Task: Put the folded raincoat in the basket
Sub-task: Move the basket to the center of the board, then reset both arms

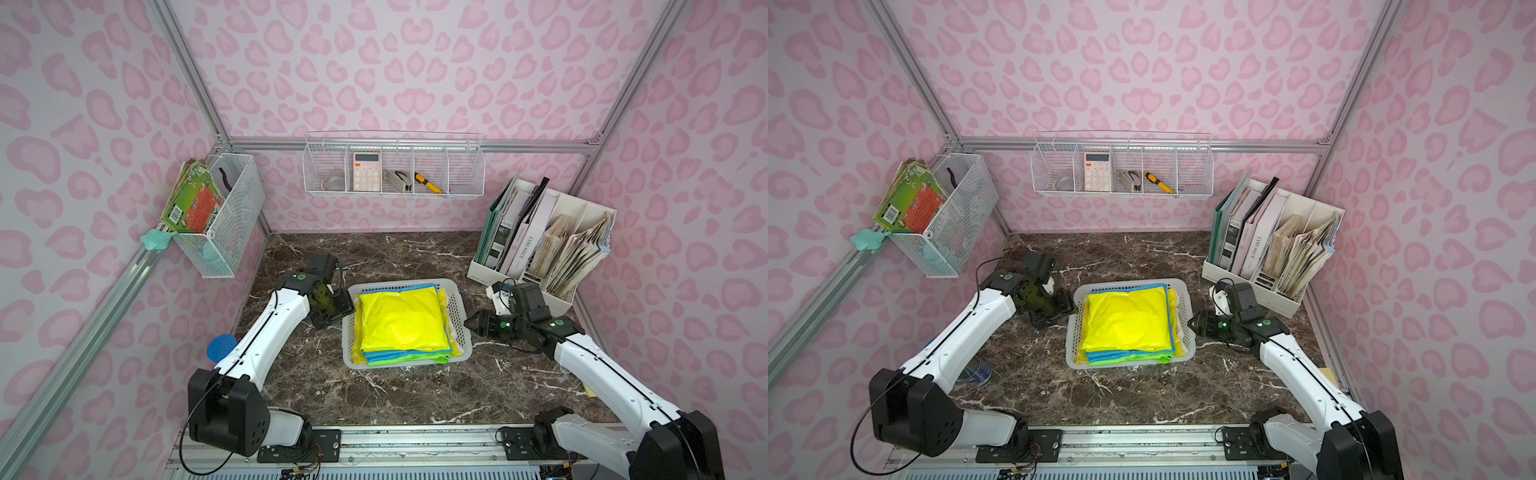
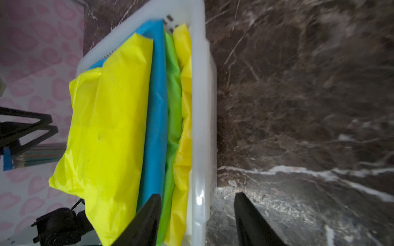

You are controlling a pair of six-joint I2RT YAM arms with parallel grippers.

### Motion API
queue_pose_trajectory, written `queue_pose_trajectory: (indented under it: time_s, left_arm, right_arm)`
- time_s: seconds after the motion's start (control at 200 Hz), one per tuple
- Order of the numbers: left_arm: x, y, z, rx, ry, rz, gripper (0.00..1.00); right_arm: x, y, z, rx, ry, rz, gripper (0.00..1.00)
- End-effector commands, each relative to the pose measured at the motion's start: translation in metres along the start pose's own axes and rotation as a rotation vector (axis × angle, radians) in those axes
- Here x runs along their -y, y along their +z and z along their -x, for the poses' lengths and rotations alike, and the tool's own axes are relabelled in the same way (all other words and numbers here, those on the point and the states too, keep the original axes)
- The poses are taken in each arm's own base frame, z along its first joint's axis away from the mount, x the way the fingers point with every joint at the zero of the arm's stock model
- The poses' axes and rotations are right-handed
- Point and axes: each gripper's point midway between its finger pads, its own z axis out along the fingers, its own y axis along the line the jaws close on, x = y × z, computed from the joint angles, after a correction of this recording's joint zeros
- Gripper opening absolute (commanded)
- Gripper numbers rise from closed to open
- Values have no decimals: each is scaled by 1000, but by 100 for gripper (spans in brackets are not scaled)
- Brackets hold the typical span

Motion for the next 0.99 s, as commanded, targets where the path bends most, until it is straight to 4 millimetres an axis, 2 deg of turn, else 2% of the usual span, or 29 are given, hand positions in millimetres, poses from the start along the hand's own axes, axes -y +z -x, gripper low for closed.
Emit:
queue_pose_trajectory:
  time_s: [0.0, 0.09, 0.195, 0.265, 0.375, 0.56, 0.65, 0.68, 0.72, 0.79, 0.85, 0.98]
  left_arm:
    - [-19, -26, 24, 172, 12, 71, 72]
    - [-44, -45, 48, 390, 6, 175, 72]
    - [-75, -56, 65, 605, -37, 293, 70]
    - [-86, -51, 71, 711, -47, 298, 71]
    - [-105, -24, 74, 799, 33, 390, 70]
    - [-112, 17, 82, 740, 101, 475, 68]
    - [-102, 27, 100, 743, 173, 485, 66]
    - [-99, 30, 108, 774, 196, 487, 65]
    - [-109, 39, 115, 795, 174, 497, 65]
    - [-110, 57, 123, 800, 166, 426, 65]
    - [-108, 69, 126, 802, 191, 388, 65]
    - [-104, 71, 136, 821, 280, 418, 63]
  right_arm:
    - [25, -21, 43, 204, -54, -168, 62]
    - [56, -42, 79, 447, -98, -309, 63]
    - [101, -61, 90, 642, -55, -448, 66]
    - [120, -67, 87, 712, -32, -482, 67]
    - [138, -75, 82, 783, -61, -552, 68]
    - [155, -81, 71, 866, -176, -658, 68]
    - [167, -81, 63, 922, -208, -693, 79]
    - [171, -80, 61, 929, -205, -695, 80]
    - [180, -76, 58, 926, -179, -702, 81]
    - [188, -69, 68, 868, -152, -729, 82]
    - [188, -67, 77, 894, -182, -738, 83]
    - [187, -75, 93, 985, -166, -734, 83]
